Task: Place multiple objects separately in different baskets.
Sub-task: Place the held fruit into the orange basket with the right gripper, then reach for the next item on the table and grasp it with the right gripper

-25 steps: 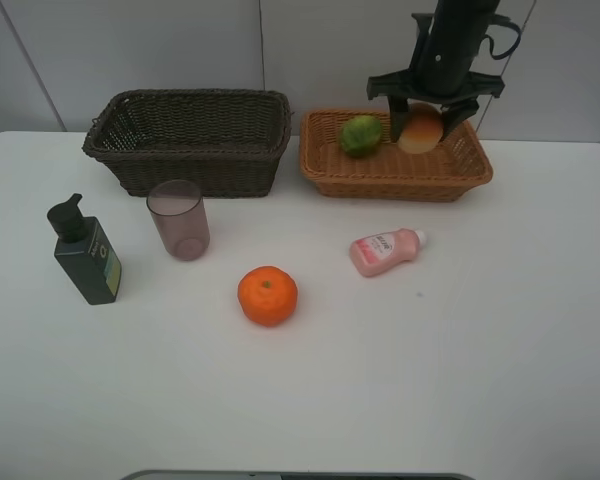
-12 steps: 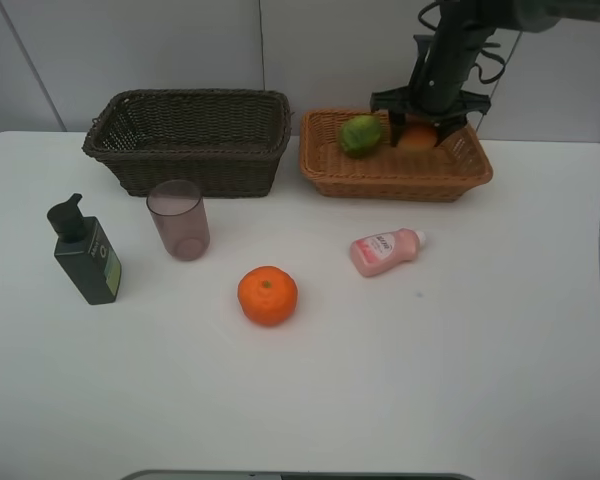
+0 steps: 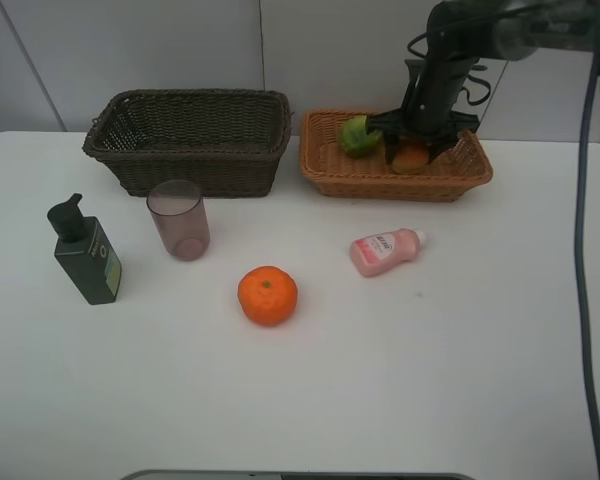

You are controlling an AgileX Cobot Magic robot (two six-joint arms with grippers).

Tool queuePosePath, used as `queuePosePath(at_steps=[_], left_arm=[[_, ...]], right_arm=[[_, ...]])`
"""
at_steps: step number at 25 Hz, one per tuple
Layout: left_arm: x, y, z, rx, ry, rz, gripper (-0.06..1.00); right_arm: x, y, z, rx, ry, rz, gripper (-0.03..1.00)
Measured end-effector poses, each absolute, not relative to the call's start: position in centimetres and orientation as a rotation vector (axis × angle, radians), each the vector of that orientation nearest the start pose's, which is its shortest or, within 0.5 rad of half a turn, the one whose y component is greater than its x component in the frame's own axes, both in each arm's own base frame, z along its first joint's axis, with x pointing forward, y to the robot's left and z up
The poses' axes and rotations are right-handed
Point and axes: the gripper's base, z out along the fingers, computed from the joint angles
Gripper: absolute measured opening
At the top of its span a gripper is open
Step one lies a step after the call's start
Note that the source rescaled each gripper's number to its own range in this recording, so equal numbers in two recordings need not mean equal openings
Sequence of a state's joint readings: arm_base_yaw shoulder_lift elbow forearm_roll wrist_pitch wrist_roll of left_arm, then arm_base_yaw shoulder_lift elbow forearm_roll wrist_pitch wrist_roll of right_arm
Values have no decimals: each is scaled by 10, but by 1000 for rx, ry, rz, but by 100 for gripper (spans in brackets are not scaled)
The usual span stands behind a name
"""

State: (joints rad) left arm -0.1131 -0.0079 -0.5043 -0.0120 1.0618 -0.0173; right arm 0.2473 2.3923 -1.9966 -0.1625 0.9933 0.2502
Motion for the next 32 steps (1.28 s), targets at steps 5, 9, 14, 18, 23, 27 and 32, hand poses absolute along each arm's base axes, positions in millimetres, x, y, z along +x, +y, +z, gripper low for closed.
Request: queuePosePath(at_steps=[5,9,14,18,23,27,32], left_arm=[[-7,0,278,98,2032,-96,99],[-7,0,278,98,2032,-96,99],[-7,0,278,98,2032,-96,99],[-7,0,278,98,2032,-96,99],[-7,0,278,98,2032,-96,99],[-7,0,278,98,2032,-96,99],[-7,0,278,98,2032,-96,99]], right_arm=[[491,111,145,-97,2841,-111,42],[490,111,149,-97,2834,-109,66],[486,113,179,-128,2796,-104,70],[474,120,208,-312,2780,-132,70],[451,137,241,-724,2727,-142,70],[421,151,252,-1101,2636,-110,70],[382,159,238,-1540,2446,-101,70]])
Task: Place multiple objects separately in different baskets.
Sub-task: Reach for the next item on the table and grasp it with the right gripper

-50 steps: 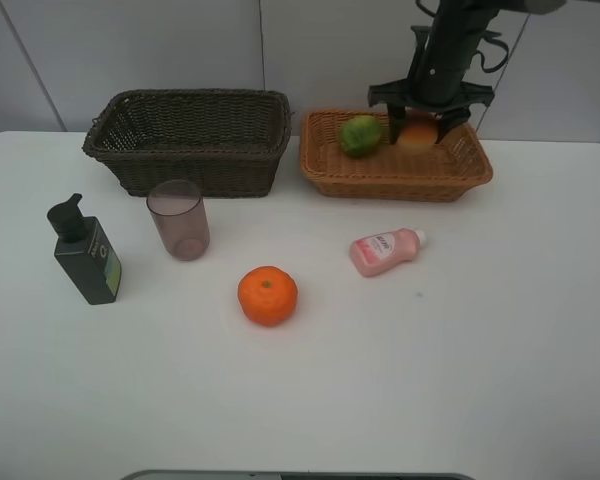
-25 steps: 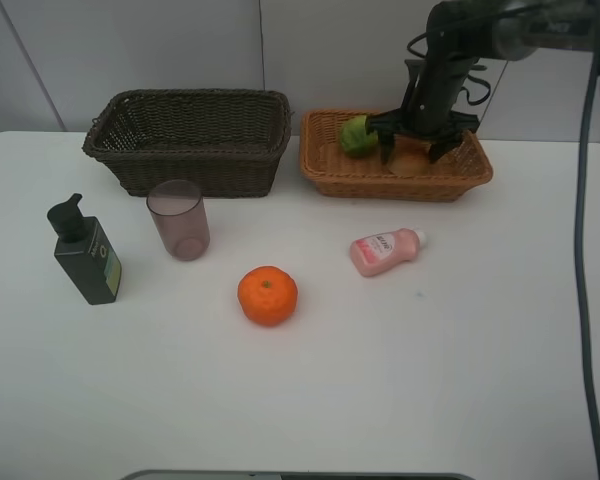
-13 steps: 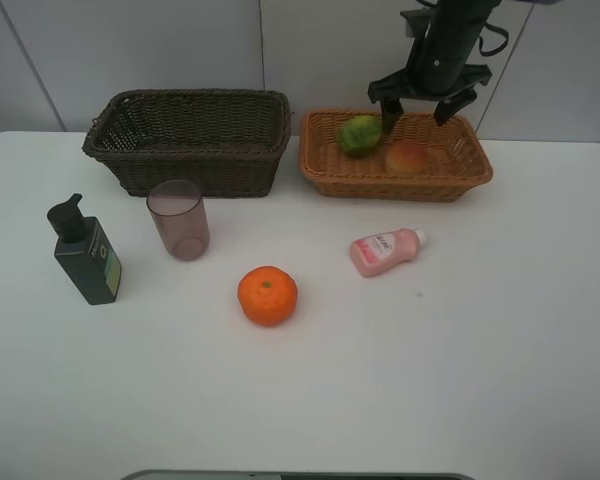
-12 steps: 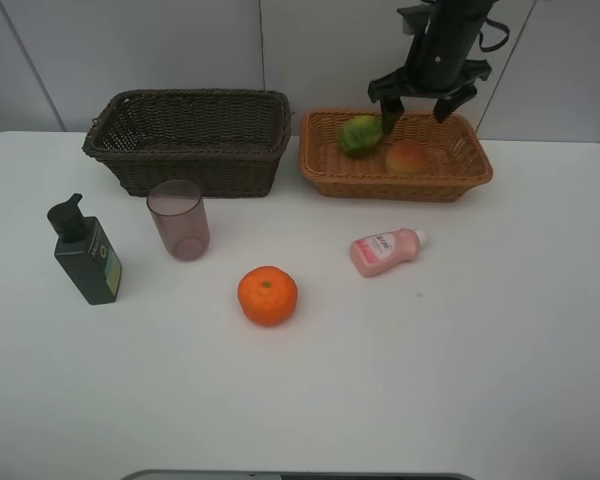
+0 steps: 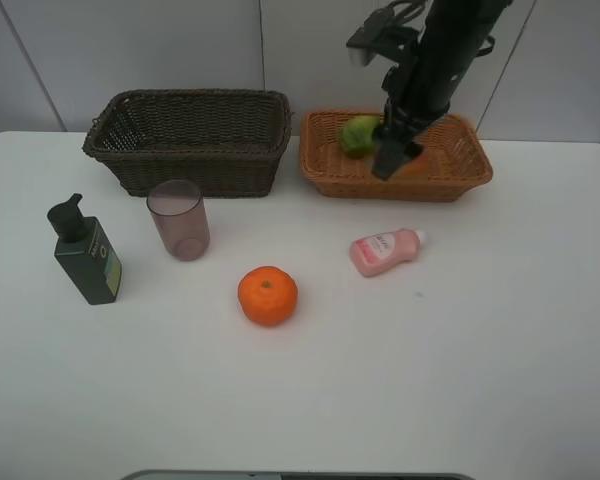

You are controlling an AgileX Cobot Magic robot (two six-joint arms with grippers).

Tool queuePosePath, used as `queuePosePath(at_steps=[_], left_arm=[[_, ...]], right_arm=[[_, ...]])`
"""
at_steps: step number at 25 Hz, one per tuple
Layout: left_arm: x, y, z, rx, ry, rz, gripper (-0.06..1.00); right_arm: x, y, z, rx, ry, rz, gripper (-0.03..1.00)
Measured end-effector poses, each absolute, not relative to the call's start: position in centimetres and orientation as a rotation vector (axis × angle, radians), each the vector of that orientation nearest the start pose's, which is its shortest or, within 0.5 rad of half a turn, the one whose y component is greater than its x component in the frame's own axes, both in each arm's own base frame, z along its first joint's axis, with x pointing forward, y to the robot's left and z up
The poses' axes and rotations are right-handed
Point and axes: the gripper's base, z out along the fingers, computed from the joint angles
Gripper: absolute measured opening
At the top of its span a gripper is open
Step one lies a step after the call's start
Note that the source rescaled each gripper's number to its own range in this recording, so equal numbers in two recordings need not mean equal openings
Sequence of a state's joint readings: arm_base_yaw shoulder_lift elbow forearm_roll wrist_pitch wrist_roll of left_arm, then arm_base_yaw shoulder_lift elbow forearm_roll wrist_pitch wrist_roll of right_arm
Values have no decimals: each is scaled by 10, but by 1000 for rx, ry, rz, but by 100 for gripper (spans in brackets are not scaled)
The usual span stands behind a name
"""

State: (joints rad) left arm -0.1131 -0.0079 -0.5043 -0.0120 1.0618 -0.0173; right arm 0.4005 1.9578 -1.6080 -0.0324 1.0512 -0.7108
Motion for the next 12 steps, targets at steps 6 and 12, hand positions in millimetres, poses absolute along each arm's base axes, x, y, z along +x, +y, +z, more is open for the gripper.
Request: queuePosePath(at_steps=[6,12], left_arm=[[-7,0,278,98,2032,-96,99],[-7,0,278,98,2032,-96,99]], right_arm=[[339,160,186,-2023,2190,-75,70],[326,160,170,-2233,2058,-105,70]])
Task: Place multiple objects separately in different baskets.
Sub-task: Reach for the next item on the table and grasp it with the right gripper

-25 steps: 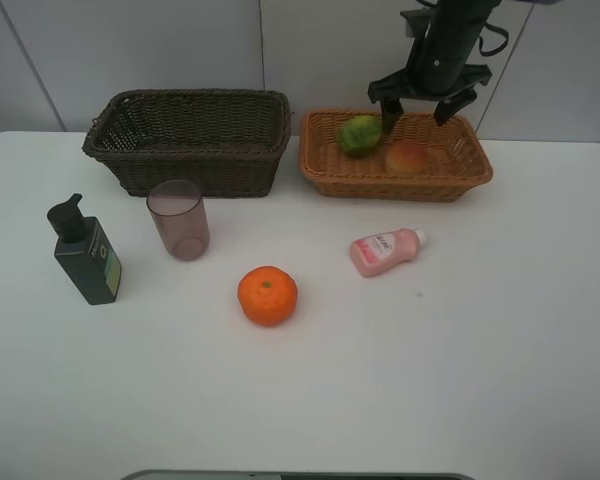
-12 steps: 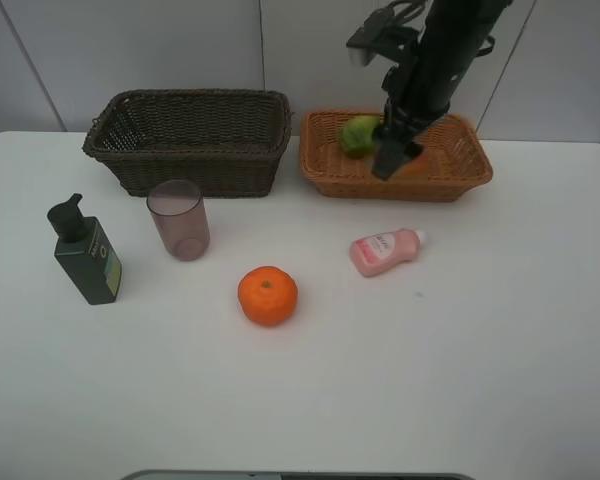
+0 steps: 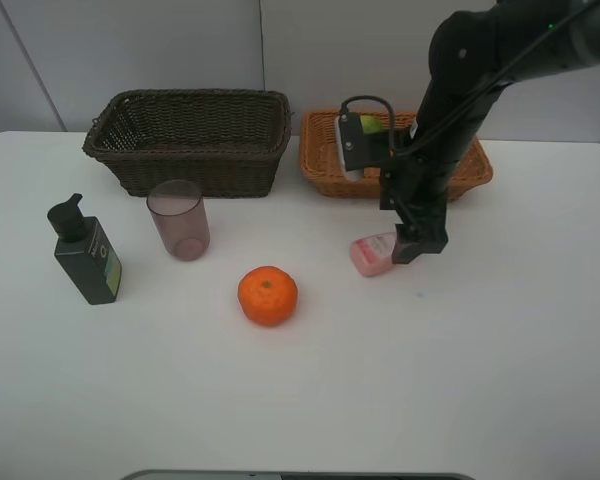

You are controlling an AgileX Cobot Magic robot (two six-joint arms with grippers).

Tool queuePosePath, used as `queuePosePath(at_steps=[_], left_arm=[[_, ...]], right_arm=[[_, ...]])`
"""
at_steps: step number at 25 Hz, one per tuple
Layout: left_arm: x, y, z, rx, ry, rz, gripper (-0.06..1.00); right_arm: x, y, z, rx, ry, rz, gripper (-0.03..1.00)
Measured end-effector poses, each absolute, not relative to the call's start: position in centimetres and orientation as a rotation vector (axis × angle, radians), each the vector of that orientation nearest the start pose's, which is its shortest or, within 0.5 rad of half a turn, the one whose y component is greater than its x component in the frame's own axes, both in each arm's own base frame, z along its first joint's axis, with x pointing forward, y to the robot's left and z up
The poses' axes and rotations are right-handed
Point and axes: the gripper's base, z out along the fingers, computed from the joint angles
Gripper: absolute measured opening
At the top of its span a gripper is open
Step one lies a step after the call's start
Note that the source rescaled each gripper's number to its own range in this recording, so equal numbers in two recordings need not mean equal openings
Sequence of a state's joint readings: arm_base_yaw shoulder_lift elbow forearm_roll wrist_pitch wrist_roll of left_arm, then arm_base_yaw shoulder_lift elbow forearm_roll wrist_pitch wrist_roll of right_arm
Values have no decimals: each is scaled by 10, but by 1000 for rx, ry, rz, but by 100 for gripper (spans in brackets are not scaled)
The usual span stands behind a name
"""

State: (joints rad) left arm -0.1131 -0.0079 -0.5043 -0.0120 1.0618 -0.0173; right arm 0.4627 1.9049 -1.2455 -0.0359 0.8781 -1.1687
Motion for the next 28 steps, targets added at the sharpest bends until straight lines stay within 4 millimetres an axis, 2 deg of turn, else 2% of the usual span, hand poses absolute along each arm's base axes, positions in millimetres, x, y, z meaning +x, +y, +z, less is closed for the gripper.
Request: queuePosePath(at_steps=[8,15,20,28], left_arm=[[-7,0,278,98,2032,-96,99],[-7,0,278,98,2032,-96,99],[-7,0,278,98,2032,-96,99],[-7,0,278,98,2032,-96,99]], right_arm=[[328,161,164,-2441,1816,-124,70],[334,164,143,-2471,1809,-109,70],[340,165,137,-2437,1782,-143,70],[348,154,126,-2454,1790,-182,70]])
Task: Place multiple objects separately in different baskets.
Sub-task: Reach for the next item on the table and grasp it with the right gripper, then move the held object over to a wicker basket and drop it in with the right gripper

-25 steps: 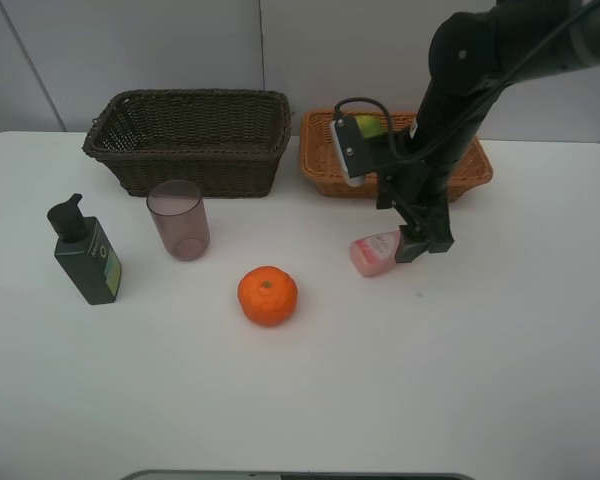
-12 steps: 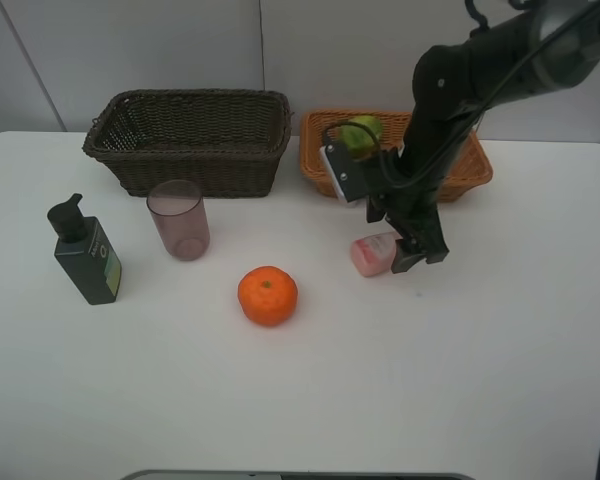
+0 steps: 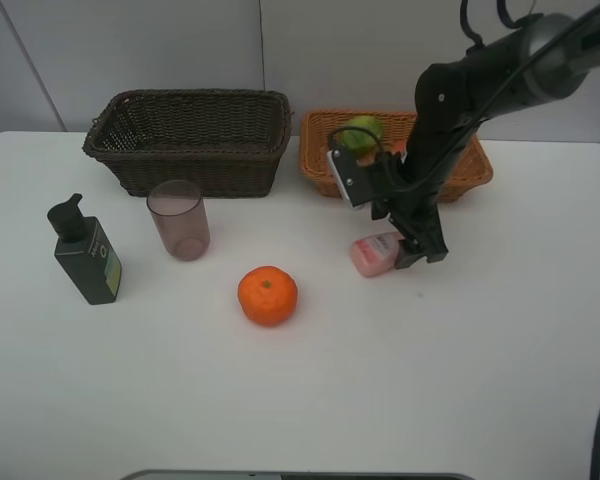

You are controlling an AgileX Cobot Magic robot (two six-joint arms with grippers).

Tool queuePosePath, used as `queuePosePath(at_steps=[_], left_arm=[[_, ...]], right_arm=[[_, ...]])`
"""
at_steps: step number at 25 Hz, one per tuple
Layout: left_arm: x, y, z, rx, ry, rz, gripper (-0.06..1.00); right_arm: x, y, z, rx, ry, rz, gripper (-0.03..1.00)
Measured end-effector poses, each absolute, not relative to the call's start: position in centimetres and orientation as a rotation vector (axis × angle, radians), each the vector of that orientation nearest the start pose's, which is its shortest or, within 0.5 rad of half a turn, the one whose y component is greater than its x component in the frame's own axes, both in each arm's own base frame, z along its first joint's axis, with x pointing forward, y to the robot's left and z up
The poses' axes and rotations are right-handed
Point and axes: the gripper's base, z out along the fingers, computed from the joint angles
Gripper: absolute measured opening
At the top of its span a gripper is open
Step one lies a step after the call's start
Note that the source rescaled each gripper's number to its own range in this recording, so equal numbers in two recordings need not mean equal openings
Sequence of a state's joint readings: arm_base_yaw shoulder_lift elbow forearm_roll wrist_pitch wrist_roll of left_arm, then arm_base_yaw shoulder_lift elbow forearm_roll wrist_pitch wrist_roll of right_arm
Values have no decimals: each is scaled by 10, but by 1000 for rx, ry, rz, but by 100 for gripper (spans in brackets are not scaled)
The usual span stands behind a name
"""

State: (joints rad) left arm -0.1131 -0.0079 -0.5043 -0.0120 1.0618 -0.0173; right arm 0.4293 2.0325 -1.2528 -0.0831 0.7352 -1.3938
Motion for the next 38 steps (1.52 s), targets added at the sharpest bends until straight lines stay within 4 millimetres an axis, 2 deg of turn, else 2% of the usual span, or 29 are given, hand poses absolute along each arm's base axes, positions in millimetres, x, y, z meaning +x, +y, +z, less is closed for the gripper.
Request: queuePosePath(at_steps=[9,12,13,14,15,16,17,38], left_arm=[[-7,0,278,98,2032,-96,99],[-7,0,278,98,2032,-96,99],[-7,0,278,98,2032,-96,99],[-7,0,278,98,2032,-96,99],[-7,0,278,98,2032,-96,99],[-7,0,278,98,2032,-96,99],[-7,0,278,98,2032,-96,99],[-7,0,278,98,2032,-96,99]], right_arm=[[349,152,104,-2477,1823,-144,70],[350,154,105,-2451,1825,-140,64],[350,154,105,-2446,1823,-141,56],[351,155,104,-2443,1821,-144,43],[351,155,104,-2442,1821,-143,28],[351,155,104,-2441,1821,-143,7],[351,155,104,-2436,1819,-146,0],[351,156,107,-2389,1852,-131,0]])
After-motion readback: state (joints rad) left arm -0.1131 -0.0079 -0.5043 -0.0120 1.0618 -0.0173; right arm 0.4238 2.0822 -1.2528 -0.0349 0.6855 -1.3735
